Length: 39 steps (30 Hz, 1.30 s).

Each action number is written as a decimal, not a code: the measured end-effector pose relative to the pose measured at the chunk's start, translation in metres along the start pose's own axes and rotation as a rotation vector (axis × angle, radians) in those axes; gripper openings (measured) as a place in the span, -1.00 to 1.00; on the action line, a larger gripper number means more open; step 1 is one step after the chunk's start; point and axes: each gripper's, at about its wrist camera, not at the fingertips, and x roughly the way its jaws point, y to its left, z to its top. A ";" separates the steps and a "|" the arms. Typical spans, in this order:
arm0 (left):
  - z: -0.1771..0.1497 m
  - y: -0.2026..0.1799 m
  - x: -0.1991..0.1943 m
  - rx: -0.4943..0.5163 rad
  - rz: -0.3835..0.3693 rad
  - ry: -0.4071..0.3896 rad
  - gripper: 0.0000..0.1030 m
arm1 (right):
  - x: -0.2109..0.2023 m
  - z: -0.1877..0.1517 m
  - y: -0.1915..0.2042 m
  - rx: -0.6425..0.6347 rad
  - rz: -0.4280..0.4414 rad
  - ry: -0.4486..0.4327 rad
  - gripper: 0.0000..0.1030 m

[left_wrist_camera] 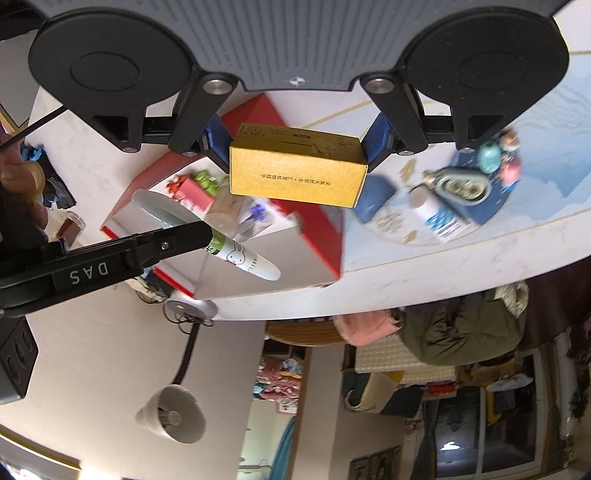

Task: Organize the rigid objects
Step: 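Carry the yellow box with left gripper while right gripper carries the glue stick into the box, then release the yellow box in the box while right gripper releases the glue stick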

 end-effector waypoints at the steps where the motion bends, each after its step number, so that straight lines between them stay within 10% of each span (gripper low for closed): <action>1: 0.003 -0.006 0.003 0.011 -0.002 -0.001 0.40 | -0.003 0.000 -0.008 0.010 -0.003 -0.005 -0.61; 20: 0.038 -0.093 0.086 0.126 -0.020 0.097 0.40 | -0.020 0.003 -0.126 0.096 -0.075 -0.034 -0.61; 39: 0.054 -0.092 0.168 0.058 0.097 0.336 0.40 | 0.039 0.017 -0.165 -0.001 -0.135 0.076 -0.61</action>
